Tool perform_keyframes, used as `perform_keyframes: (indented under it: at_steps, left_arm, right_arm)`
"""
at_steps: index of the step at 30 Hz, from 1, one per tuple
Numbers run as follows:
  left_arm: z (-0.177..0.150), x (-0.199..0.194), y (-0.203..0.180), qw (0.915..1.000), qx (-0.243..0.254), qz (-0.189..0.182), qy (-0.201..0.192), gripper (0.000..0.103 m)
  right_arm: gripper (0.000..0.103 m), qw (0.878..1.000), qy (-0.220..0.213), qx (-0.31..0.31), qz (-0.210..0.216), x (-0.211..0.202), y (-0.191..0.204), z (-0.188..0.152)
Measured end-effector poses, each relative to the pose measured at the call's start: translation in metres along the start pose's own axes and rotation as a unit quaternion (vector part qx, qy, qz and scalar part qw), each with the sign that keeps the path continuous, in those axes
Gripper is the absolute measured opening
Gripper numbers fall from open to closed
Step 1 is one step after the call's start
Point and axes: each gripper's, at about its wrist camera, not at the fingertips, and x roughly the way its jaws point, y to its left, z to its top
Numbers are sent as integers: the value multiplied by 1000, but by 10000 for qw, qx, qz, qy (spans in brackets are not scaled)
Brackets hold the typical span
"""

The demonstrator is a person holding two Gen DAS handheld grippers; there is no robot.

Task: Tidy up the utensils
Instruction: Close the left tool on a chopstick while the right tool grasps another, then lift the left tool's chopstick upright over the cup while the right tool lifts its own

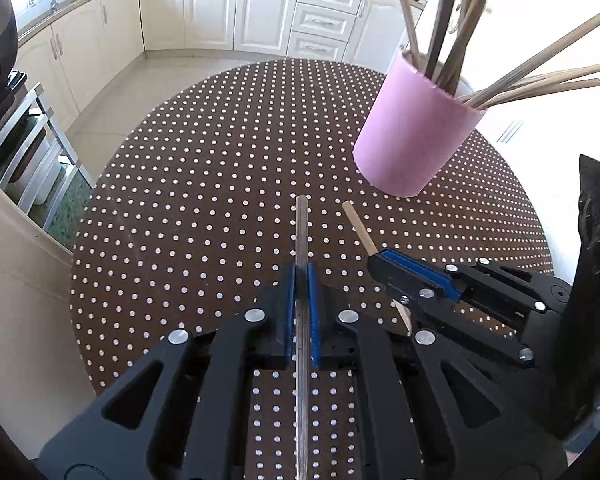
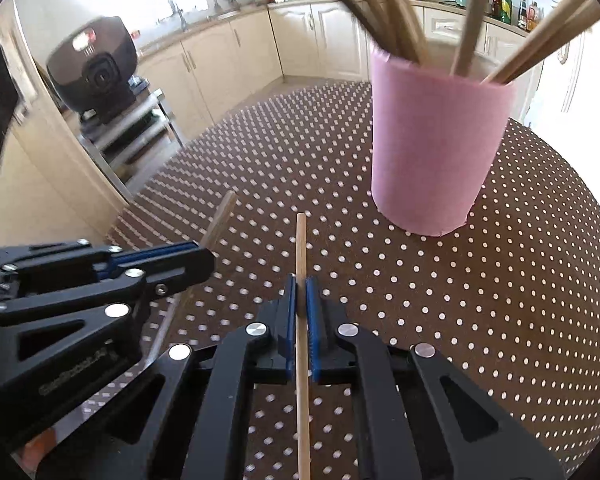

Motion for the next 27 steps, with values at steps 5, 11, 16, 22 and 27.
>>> perform_keyframes:
  at_steps: [5,11,16,22,27]
  left_arm:
    - [-2,-20,-6,9997,20,-72,-231,7]
    - [-5,-63,-21,9973,127,-275,-675,7]
    - [-8,-93,-38,9935,267,-390,-1039,7]
    - [-16,-130,-56,9852,479,-353,-1605,7]
    - [-17,-153,-66,9770,642,-428,-1987,6]
  right_arm:
    - [4,9984,-364,243,347,-30,-4,-2]
    - [4,9930,-912,340,662,-73,-3,-7]
    - [4,9868,-1304,335,900,-109,-5,-17]
    - [4,9816,-1661,283,898,-137,-3,-23]
    - [4,9764,-2025,108,739,-161,-4,-22]
